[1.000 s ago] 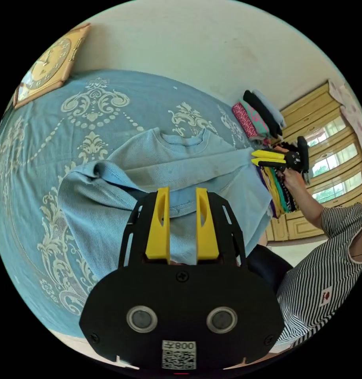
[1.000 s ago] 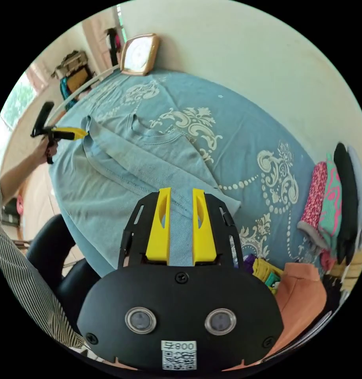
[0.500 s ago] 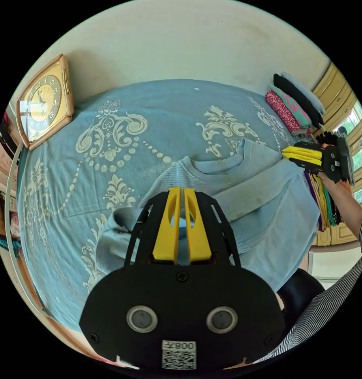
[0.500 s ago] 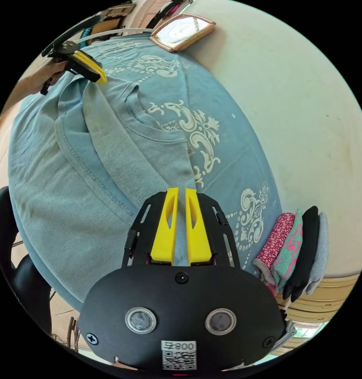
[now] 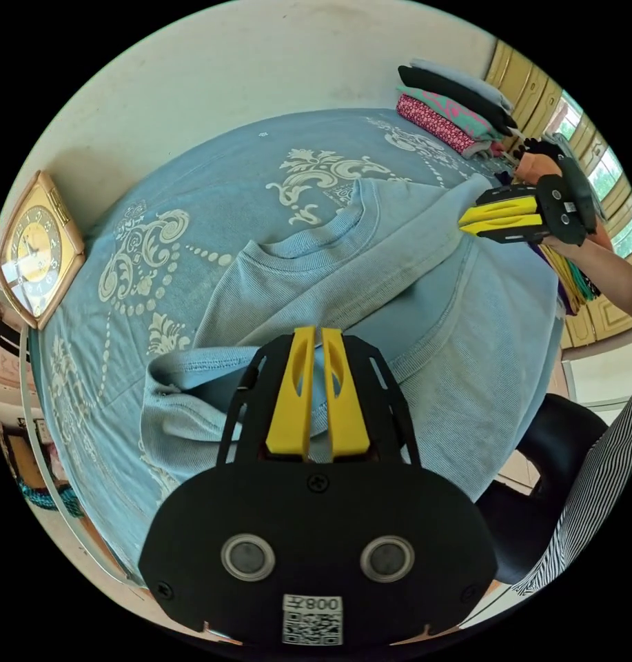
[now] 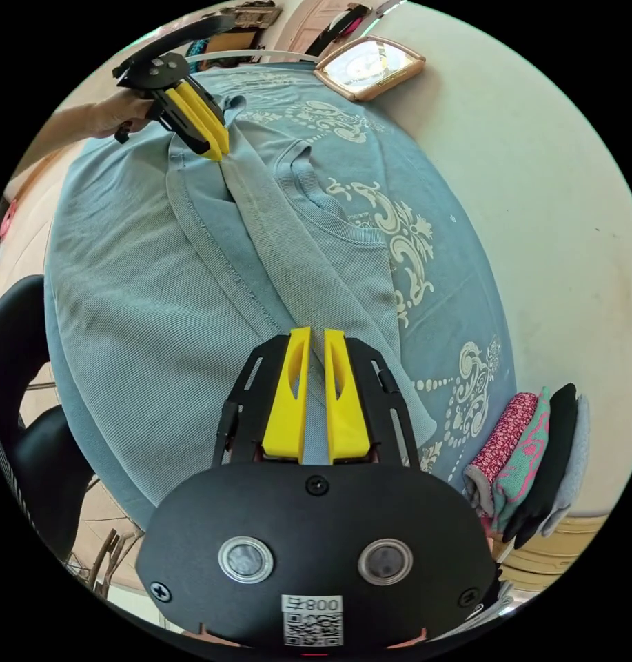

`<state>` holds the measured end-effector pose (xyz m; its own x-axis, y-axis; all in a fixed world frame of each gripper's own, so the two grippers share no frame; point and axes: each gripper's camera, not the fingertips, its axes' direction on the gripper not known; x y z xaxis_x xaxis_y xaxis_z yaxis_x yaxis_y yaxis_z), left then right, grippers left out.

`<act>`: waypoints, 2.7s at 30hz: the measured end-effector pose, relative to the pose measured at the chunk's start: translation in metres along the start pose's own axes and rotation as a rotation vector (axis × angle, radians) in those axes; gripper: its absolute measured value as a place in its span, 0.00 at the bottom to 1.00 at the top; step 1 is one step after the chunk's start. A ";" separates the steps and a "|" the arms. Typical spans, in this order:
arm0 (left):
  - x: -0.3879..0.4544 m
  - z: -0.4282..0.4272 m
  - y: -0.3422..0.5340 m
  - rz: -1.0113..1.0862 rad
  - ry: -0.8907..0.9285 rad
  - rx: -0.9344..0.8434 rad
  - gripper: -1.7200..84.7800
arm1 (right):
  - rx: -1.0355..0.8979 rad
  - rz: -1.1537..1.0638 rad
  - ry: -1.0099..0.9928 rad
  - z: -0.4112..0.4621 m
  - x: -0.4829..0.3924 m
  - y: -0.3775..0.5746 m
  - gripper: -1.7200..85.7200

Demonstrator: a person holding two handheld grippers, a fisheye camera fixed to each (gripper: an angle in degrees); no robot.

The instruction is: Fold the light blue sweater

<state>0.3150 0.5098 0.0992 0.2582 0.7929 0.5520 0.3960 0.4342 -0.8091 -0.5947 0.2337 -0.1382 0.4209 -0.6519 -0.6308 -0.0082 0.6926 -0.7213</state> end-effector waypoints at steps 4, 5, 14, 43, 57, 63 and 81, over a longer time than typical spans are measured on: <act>-0.012 -0.009 -0.018 -0.051 -0.014 0.028 0.04 | -0.017 0.040 0.029 0.002 0.019 -0.013 0.02; -0.017 -0.012 -0.022 -0.075 0.012 0.043 0.04 | -0.013 0.043 0.027 0.001 0.022 -0.015 0.02; -0.005 -0.027 -0.012 0.038 0.134 0.051 0.12 | 0.060 -0.024 -0.074 -0.016 0.015 -0.002 0.10; -0.083 0.011 0.056 -0.337 -0.051 0.061 0.02 | -0.035 0.229 -0.046 0.063 0.160 0.043 0.02; -0.158 0.023 0.143 -0.527 -0.091 0.058 0.02 | -0.070 0.473 -0.309 0.162 0.238 0.128 0.02; -0.181 0.021 0.189 -0.618 -0.035 0.172 0.03 | 0.081 0.573 -0.308 0.140 0.269 0.186 0.03; -0.195 0.143 0.305 -0.858 0.560 0.315 0.11 | 0.200 0.940 -0.728 0.236 0.266 0.368 0.11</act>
<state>0.2595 0.5492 -0.2839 0.4006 -0.1042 0.9103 0.4130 0.9074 -0.0779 -0.2717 0.3880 -0.5041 0.7394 0.4155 -0.5297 -0.4726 0.8807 0.0310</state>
